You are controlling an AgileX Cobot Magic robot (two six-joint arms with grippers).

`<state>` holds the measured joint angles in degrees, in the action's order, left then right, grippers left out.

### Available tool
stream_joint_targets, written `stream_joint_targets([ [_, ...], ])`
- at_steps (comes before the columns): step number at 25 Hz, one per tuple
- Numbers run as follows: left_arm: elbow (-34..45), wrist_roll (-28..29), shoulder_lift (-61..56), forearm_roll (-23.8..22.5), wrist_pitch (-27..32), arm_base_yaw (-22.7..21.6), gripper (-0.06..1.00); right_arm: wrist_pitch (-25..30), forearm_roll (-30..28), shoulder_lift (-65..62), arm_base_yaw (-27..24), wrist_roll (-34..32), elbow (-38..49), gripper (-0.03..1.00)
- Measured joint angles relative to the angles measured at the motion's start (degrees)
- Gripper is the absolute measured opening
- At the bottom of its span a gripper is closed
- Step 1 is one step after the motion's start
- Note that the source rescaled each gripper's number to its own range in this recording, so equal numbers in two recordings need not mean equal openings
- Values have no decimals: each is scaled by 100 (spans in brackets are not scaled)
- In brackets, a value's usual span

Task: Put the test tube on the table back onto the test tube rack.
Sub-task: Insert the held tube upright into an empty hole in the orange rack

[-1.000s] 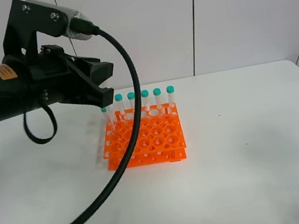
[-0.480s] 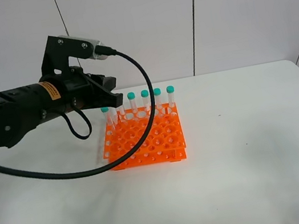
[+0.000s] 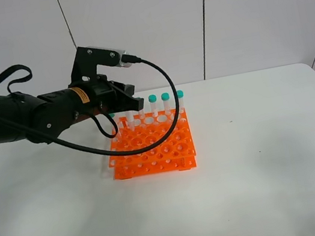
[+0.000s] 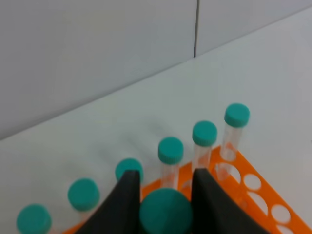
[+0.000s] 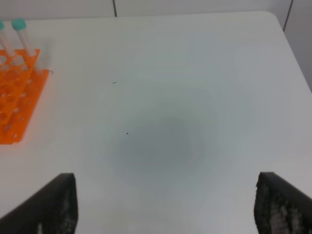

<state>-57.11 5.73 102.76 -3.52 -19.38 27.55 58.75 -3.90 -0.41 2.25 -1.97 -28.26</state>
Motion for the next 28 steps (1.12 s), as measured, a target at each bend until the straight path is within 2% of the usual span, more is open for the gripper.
stream_joint_targets([
  [11, -223, 4, 486, -10, -647, -238, 0, 0, 4, 0, 0, 0, 0, 88],
  [16, -223, -24, 542, -10, -658, -245, 0, 0, 6, 0, 0, 0, 0, 88],
  [21, -223, -297, 546, -10, -520, -307, 0, 0, 11, 0, 0, 0, 0, 88],
  [28, -223, -206, 546, -4, -374, -359, 0, 0, 12, 0, 0, 0, 0, 88],
])
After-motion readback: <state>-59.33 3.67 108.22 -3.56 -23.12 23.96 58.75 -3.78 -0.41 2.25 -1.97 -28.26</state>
